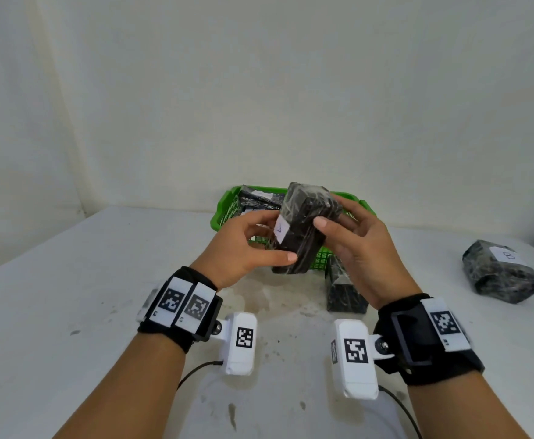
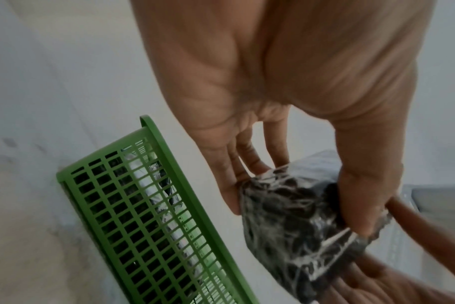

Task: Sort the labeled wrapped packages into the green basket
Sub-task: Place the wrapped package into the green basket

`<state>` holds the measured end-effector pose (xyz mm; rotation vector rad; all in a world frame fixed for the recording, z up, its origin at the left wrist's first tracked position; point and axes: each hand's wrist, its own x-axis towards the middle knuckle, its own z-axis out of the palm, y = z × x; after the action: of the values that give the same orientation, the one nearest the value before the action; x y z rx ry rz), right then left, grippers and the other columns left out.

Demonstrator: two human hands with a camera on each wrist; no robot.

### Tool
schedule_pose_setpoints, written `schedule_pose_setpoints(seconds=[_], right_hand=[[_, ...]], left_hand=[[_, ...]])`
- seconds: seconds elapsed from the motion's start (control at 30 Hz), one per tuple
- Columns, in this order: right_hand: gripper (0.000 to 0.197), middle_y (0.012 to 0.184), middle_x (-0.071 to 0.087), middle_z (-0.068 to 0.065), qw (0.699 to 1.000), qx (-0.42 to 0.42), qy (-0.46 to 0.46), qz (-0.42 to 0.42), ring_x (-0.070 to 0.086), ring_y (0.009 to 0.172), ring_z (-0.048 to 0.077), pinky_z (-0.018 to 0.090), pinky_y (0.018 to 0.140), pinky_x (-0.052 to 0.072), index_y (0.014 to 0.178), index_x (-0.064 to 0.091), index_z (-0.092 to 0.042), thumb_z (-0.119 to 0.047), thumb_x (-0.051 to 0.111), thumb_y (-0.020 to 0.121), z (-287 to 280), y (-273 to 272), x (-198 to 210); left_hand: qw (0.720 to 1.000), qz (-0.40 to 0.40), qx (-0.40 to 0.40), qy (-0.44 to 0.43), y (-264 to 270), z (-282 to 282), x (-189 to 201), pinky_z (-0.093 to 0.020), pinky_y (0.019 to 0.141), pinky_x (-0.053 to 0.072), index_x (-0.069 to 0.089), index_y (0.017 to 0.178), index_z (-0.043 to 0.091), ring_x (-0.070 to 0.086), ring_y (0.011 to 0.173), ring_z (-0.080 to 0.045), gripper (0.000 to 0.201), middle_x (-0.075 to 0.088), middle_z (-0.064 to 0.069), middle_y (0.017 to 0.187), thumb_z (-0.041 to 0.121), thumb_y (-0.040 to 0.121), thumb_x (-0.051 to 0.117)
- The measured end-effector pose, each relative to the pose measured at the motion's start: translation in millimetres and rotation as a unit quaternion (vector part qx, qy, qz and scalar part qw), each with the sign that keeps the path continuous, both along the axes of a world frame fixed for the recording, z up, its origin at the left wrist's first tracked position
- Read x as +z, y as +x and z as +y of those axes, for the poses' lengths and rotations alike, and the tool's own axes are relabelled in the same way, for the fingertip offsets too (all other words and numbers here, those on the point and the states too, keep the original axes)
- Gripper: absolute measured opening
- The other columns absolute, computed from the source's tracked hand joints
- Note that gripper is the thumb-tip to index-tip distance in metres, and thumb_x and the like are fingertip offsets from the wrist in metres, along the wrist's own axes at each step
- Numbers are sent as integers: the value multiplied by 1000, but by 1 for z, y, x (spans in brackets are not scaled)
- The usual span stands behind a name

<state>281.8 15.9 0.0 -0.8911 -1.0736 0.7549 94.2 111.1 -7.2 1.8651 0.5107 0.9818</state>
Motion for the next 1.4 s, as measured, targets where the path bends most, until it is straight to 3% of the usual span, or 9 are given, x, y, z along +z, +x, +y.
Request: schedule_pose_setpoints(seconds=[0.13,0.3,0.5,0.63,0.83,0.97,1.17,1.3,1.4], right_hand=[[55,125,75,10,998,28,-46,-30,72,116,30,58,96,59,132,66,-14,-38,72,84,-7,-12,3],[54,124,75,0,993,65,-92,-29,74,111,31,64,90,59,130,68,-31,-57,64,84,-11,-25,8],[43,125,73,11,992,85,-89,-33,70,116,33,52,85,62,129,70,-18,-33,71,89,-9,-17,4],[60,133,68,13,994,78,-64,-50,69,119,33,55,86,63,134,64,-17,-26,80,76,-4,-10,-1],[82,137,65,10,992,69,-87,-58,71,119,26,46,93,62,136,60,-18,-41,87,62,1,-3,-6],[104,135,69,9,986,67,-139,-65,69,122,23,39,99,58,145,54,-12,-61,87,60,8,-6,-11],[99,130,72,10,991,32,-112,-64,69,121,23,41,105,55,139,58,-5,-50,84,55,9,-6,-9],[91,138,67,2,989,24,-127,-78,66,124,14,34,103,53,130,57,-20,-53,86,49,8,-5,-10],[89,133,71,5,987,54,-124,-85,66,126,18,43,112,47,134,64,-14,-57,86,60,8,-9,-11]], left_hand=[[998,1,59,37,4,1,-3,-44,92,56,60,120,27,65,109,-16,76,69,4,114,36,51,91],[995,9,64,70,7,-1,-3,-42,98,53,50,124,28,60,116,-11,87,64,10,120,34,50,95],[1000,-18,-8,3,7,-12,3,-42,99,52,49,136,30,61,120,-14,71,63,5,129,51,73,75],[995,-24,-48,-85,5,-17,9,-49,87,58,60,129,23,66,113,-21,73,68,-4,122,72,74,61],[994,-48,-20,-97,6,-16,11,-58,91,54,66,116,5,66,107,-36,62,68,-21,115,50,73,66],[996,-72,7,-53,5,-12,9,-56,93,53,67,116,9,68,105,-32,57,70,-14,114,46,73,69],[994,-35,-44,-94,4,-12,7,-46,104,48,63,125,15,64,117,-25,78,67,-9,124,64,65,76],[996,-26,-15,-88,6,-12,7,-53,105,45,68,119,15,64,115,-28,63,69,-12,120,55,71,70],[997,-26,18,-67,7,-10,6,-48,101,51,61,127,13,67,111,-24,78,70,-9,118,54,62,72]])
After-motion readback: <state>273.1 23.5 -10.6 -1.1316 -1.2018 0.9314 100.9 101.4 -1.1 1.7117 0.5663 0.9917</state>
